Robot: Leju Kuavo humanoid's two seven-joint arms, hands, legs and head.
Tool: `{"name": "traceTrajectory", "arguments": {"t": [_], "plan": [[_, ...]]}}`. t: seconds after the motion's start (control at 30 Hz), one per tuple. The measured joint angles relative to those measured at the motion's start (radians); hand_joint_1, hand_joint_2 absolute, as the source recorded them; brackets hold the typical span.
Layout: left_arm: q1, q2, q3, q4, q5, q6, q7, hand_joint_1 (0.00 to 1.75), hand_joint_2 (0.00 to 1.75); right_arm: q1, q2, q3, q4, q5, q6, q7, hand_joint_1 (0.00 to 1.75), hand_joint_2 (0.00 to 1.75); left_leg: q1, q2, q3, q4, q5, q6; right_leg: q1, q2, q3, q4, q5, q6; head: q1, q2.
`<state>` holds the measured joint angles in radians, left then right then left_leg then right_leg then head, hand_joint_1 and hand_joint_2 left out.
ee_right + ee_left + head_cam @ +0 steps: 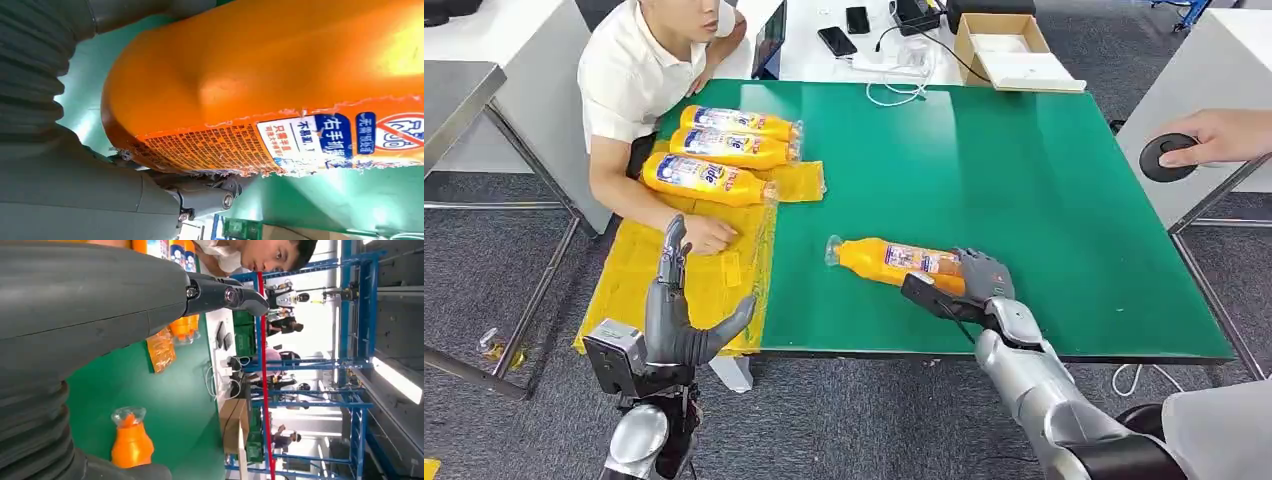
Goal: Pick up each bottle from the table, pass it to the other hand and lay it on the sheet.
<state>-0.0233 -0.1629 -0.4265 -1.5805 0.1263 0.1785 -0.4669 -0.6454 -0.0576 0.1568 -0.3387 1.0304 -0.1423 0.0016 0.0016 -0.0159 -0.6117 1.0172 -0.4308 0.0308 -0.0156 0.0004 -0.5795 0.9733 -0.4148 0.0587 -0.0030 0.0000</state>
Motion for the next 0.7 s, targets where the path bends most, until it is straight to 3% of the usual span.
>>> {"name": "traceTrajectory", "arguments": {"t": [0.2,0.37,0.53,0.7], "plan": [[0.000,0.000,0.000,0.000,0.000,0.000,0.000,0.00,1.75,0.000,-0.005,-0.002,0.002,-0.018,-0.003,-0.024,1.75,1.75,0.000,0.000,0.000,0.000,0.000,0.000,0.000,0.000,0.000,0.000,0.000,0.000,0.000,0.000],[0.001,0.001,0.002,0.000,0.005,0.000,-0.017,0.00,1.75,0.024,-0.002,-0.052,0.003,-0.124,-0.058,-0.182,1.75,1.75,0.000,0.000,0.000,0.000,0.000,0.000,0.000,0.000,0.000,0.000,0.000,0.000,0.000,0.000],[0.004,0.003,0.002,-0.003,0.008,-0.005,-0.018,0.00,1.75,0.039,0.010,-0.094,0.004,-0.158,-0.076,-0.230,1.75,1.75,0.000,0.000,0.000,0.000,0.000,0.000,0.000,0.000,0.000,0.000,0.000,0.000,0.000,0.000],[0.037,0.008,0.003,-0.012,0.034,-0.021,0.003,0.00,1.75,0.067,0.029,-0.149,0.000,-0.248,-0.071,-0.350,1.75,1.75,0.000,0.001,-0.001,0.000,0.000,0.000,0.001,0.000,0.000,0.000,0.000,0.000,0.000,0.000]]}}
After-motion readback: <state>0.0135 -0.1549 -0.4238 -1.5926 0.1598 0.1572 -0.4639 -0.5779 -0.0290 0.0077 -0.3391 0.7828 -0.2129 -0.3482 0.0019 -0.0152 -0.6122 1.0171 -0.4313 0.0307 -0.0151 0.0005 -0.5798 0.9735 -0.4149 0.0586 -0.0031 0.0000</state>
